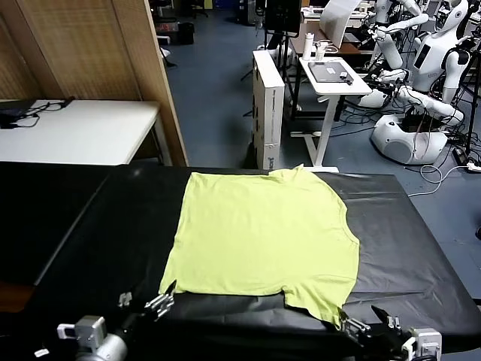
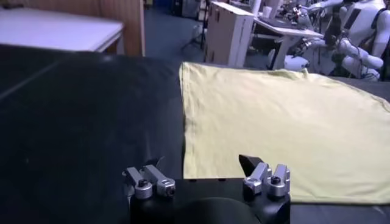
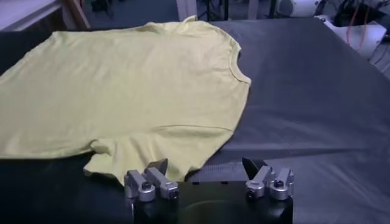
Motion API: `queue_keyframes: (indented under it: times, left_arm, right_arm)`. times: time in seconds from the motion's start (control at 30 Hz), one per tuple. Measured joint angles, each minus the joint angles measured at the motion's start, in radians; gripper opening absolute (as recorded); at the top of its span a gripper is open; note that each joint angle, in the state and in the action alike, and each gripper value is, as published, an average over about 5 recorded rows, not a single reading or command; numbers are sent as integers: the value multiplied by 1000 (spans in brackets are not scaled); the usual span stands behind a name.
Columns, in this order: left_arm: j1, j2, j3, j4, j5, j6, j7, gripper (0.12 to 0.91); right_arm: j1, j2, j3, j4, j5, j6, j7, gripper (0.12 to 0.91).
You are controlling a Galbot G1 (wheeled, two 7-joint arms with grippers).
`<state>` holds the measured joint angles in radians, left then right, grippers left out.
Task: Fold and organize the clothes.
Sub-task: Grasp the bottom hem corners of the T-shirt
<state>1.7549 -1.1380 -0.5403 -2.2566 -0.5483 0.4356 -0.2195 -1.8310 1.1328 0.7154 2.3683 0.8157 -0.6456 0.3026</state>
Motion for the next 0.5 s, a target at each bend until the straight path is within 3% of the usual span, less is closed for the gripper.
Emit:
queue_keyframes:
  times: [0.4, 0.5]
  left_arm:
    - [-1, -15, 8, 30, 10, -7, 4, 896]
    - [3, -15, 8, 31, 11, -9, 5, 850]
  right_arm:
    - [32, 16, -26, -45, 73, -9, 11, 899]
    - [35, 18, -30, -52, 73, -10, 12, 854]
